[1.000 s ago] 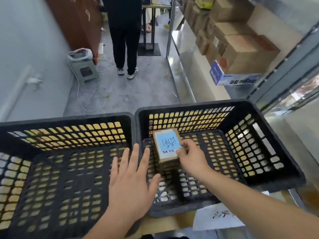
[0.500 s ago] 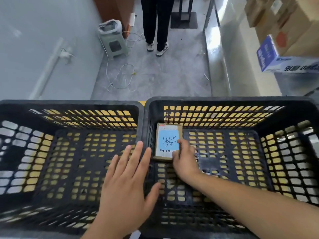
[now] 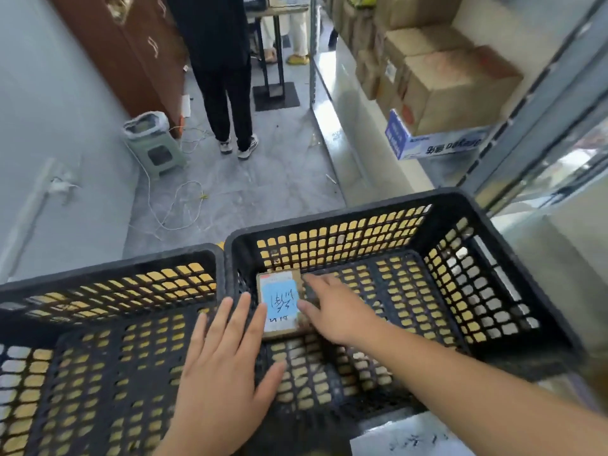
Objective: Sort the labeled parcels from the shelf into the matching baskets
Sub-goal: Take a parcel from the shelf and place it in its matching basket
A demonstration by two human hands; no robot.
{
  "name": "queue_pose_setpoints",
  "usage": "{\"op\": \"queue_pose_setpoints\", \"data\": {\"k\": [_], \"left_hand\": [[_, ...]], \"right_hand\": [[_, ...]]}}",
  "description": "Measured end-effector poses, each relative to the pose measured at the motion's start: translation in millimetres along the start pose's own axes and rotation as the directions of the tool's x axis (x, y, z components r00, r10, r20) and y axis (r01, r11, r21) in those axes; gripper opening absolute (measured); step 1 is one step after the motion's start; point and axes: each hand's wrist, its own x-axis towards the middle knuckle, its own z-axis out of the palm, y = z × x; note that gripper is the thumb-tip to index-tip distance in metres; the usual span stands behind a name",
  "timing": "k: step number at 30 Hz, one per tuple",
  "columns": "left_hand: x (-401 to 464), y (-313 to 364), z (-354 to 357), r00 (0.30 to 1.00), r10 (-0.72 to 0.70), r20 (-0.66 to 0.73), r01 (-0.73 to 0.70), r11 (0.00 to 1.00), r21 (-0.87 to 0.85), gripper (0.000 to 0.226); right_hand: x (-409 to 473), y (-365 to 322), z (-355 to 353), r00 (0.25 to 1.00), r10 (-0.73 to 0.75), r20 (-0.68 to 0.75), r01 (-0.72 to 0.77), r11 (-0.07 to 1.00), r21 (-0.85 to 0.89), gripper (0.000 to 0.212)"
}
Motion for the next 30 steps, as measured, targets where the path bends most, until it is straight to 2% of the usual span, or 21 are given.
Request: {"op": "queue_pose_setpoints", "data": {"k": [3,6,9,12,18,23,26,30], "left_hand": [[20.2,4.9,-11.1,0.987,0.155,-0.031,-0.156,0.988,-0.008,0.077],[39.4,19.2,-22.2,0.952,0.304,-0.046,-0.305,0.952,-0.017,0.077],[48.9,42.6,-33.1,0.892,0.449,-0.062,-0.450,0.893,-0.008,0.077],[48.7,79.9,-45.3,0.810,0.580,-0.084,-0.582,0.813,-0.007,0.077],[12.7,186.5,-63.0,0.605,0.791,-0.088,-0.794,0.607,-0.006,0.077],[-39.3,271.7,-61.7,0.428,0.900,-0.082,-0.904,0.428,-0.022,0.078],[-60.4,314.4,-53.6,0.378,0.924,-0.056,-0.926,0.377,-0.028,0.079],[-73.7,365.8,-50.0,0.375,0.925,-0.058,-0.927,0.374,-0.023,0.079]], "right_hand": [[-49.1,0.0,-26.6,0.981,0.059,-0.185,-0.065,0.997,-0.030,0.066],[-102.7,8.2,-36.8,0.923,0.168,-0.346,-0.189,0.982,-0.028,0.068],[-162.4,17.7,-33.3,0.832,0.304,-0.463,-0.338,0.941,0.010,0.070],[-225.9,22.9,-22.1,0.724,0.438,-0.533,-0.445,0.887,0.125,0.069],[-347.1,50.1,9.8,0.492,0.675,-0.549,-0.586,0.724,0.364,0.066],[-432.5,81.8,40.5,0.343,0.778,-0.526,-0.608,0.611,0.507,0.069],[-468.6,105.7,53.2,0.284,0.805,-0.521,-0.611,0.571,0.549,0.070],[-501.3,137.0,55.1,0.270,0.820,-0.504,-0.579,0.557,0.595,0.071]]}}
